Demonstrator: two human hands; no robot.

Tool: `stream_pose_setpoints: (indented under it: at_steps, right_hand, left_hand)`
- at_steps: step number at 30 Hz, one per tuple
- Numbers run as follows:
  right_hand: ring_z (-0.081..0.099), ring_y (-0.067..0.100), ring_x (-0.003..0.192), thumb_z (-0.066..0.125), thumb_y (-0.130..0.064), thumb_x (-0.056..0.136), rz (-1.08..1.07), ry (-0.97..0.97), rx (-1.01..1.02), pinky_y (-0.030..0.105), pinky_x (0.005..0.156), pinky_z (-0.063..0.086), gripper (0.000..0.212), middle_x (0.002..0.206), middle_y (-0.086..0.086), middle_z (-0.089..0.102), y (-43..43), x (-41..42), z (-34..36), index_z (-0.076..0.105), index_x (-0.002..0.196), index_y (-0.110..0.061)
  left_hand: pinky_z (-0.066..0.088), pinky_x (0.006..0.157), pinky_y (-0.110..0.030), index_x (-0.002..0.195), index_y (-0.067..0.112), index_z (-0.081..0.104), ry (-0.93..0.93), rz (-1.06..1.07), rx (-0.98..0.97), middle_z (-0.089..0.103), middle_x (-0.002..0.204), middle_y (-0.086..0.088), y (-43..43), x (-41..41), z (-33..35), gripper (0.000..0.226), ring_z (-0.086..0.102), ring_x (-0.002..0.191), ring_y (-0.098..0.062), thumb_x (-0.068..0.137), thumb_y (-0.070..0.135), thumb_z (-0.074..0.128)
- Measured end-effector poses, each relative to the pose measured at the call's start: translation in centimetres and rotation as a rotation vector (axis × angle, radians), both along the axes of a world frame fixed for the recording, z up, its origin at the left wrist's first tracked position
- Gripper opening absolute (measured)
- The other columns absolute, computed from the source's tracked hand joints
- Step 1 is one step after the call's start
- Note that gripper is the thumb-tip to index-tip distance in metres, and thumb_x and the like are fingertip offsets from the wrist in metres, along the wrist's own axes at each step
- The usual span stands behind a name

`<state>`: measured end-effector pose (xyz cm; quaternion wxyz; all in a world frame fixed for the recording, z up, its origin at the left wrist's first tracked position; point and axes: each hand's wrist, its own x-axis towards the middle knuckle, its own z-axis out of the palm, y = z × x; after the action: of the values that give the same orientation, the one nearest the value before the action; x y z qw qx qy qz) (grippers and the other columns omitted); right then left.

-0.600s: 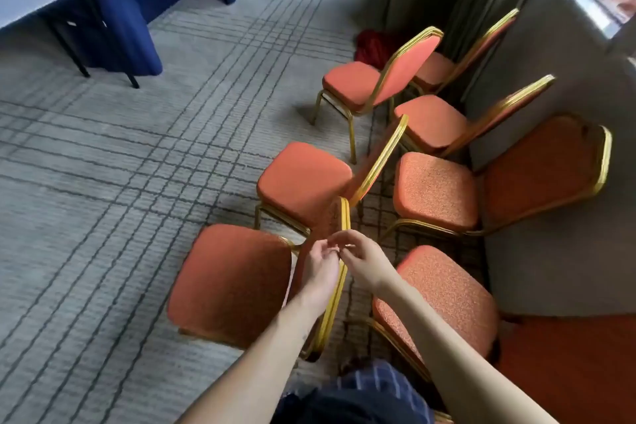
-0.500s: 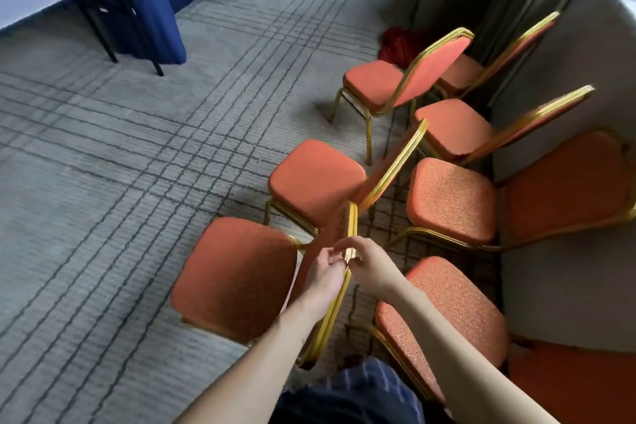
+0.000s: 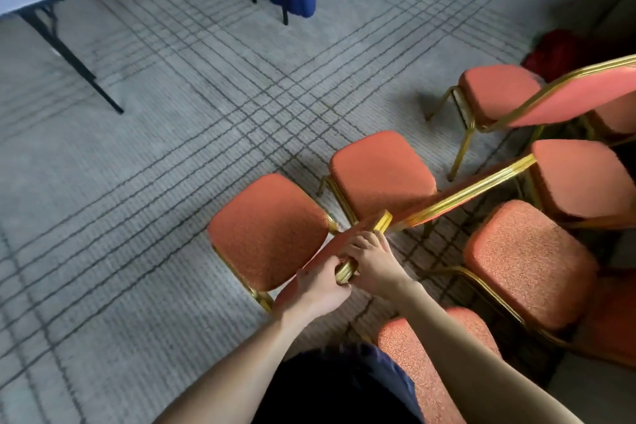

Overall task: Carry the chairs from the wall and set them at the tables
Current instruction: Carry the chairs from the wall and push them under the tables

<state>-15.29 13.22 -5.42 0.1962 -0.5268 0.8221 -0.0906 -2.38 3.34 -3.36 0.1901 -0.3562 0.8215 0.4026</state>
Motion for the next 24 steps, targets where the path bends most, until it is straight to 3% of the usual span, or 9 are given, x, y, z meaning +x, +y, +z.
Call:
stream_pose_setpoints:
  at_steps: [2,4,8,14,19,22,24]
  right_hand:
    - [0.051,0.022,0.125,0.056,-0.051,0.073,0.053,-0.001,-0.001,0.045,0.117,0.017,0.048,0.119,-0.011,0.065,-0.9,-0.4,0.1,0.071,0.116,-0.036]
    - [0.053,0.022,0.120,0.052,-0.057,0.069,0.109,-0.008,-0.020,0.040,0.114,0.015,0.051,0.113,-0.013,0.065,-2.5,-0.6,0.6,0.070,0.113,-0.038]
    - [0.057,0.026,0.114,0.052,-0.062,0.066,0.169,-0.027,-0.049,0.042,0.106,0.027,0.059,0.112,-0.006,0.068,-7.1,0.5,2.0,0.071,0.113,-0.030]
    - [0.057,0.024,0.117,0.031,-0.065,0.068,0.218,-0.008,-0.147,0.042,0.098,0.037,0.072,0.116,-0.005,0.069,-14.8,3.8,5.6,0.067,0.119,-0.030]
    - [0.060,0.025,0.114,0.048,-0.055,0.077,0.196,0.017,-0.222,0.040,0.097,0.042,0.052,0.112,-0.002,0.071,-20.4,6.5,7.1,0.064,0.118,-0.027]
    - [0.063,0.026,0.108,0.060,-0.048,0.081,0.161,0.079,-0.270,0.038,0.095,0.044,0.040,0.102,0.002,0.072,-23.7,7.4,7.4,0.065,0.113,-0.024]
    - [0.066,0.027,0.102,0.065,-0.048,0.081,0.145,0.137,-0.299,0.037,0.093,0.046,0.037,0.097,0.003,0.072,-25.0,7.8,7.2,0.067,0.110,-0.024]
  left_hand:
    - [0.041,0.105,-0.045,0.116,0.034,0.059,0.055,0.053,-0.044,0.068,0.104,0.011,-0.2,0.7,0.3,0.031,0.064,0.111,-0.025,0.086,0.041,0.061]
    - [0.042,0.097,-0.041,0.108,0.028,0.063,0.092,0.086,-0.101,0.072,0.101,0.005,-1.1,1.4,1.3,0.024,0.066,0.103,-0.026,0.086,0.037,0.063]
    - [0.046,0.075,-0.037,0.094,0.023,0.061,0.140,0.173,-0.237,0.072,0.093,-0.002,-4.8,4.0,3.3,0.026,0.067,0.094,-0.030,0.081,0.044,0.063]
    - [0.046,0.083,-0.034,0.100,0.022,0.065,0.198,0.302,-0.597,0.076,0.100,-0.004,-11.7,7.4,5.5,0.026,0.069,0.101,-0.028,0.082,0.041,0.066]
    - [0.049,0.079,-0.034,0.093,0.024,0.064,0.312,0.383,-0.749,0.075,0.081,-0.001,-18.3,10.7,6.7,0.025,0.072,0.080,-0.026,0.077,0.039,0.075]
    - [0.049,0.077,-0.034,0.097,0.019,0.062,0.398,0.386,-0.767,0.072,0.090,-0.001,-21.5,12.5,6.0,0.023,0.069,0.082,-0.028,0.078,0.021,0.075]
    - [0.050,0.081,-0.037,0.097,0.016,0.060,0.445,0.350,-0.809,0.063,0.102,0.000,-23.1,13.4,5.0,0.025,0.062,0.094,-0.026,0.078,0.017,0.076]
